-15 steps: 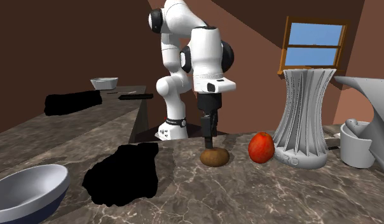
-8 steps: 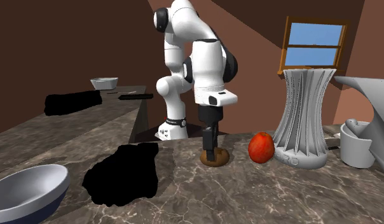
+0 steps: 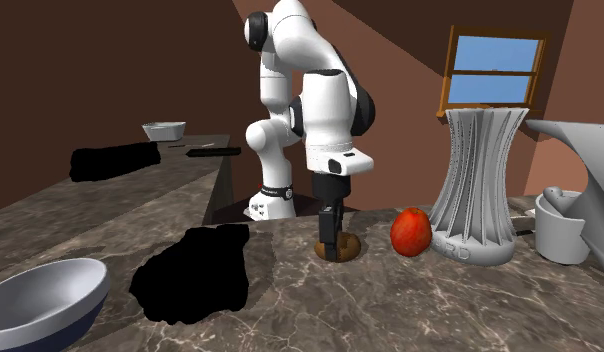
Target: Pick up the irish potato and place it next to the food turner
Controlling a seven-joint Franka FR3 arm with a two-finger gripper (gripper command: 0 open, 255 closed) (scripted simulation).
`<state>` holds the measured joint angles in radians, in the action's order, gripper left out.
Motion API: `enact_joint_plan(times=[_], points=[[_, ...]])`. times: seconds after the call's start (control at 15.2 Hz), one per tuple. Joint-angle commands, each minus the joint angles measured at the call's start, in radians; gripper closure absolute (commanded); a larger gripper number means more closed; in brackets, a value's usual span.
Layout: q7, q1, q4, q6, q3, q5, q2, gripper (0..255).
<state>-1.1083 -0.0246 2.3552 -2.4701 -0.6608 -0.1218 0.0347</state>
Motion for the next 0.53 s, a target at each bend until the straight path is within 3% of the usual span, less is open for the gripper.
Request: enact_joint_plan(times=[0.0,0.07,0.46], points=[[0.000,0.000,0.000,0.000,0.000,0.000,0.000,0],[0.000,0.000,0.000,0.000,0.000,0.000,0.000,255],[0.000,0.000,0.000,0.000,0.000,0.000,0.000,255]])
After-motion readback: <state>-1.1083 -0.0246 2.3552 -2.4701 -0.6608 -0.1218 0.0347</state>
